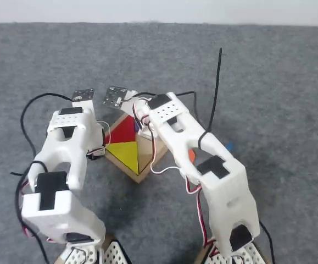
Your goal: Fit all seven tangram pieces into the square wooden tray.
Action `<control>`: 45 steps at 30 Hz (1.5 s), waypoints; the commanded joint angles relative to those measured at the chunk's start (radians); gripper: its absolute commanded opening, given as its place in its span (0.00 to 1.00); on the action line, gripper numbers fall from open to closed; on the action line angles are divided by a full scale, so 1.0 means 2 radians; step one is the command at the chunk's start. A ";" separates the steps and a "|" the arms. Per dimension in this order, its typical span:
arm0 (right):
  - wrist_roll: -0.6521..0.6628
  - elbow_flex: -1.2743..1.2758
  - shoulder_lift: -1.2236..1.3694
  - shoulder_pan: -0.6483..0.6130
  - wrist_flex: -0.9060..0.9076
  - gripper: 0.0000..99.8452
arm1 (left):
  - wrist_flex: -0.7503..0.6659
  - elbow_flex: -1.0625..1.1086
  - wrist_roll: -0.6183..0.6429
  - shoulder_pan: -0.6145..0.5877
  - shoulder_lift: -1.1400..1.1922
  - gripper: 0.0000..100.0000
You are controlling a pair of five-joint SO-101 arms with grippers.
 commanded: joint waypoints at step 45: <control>-0.133 -0.129 0.021 0.003 -0.215 0.25 | -0.019 0.003 -0.015 0.028 -0.008 0.03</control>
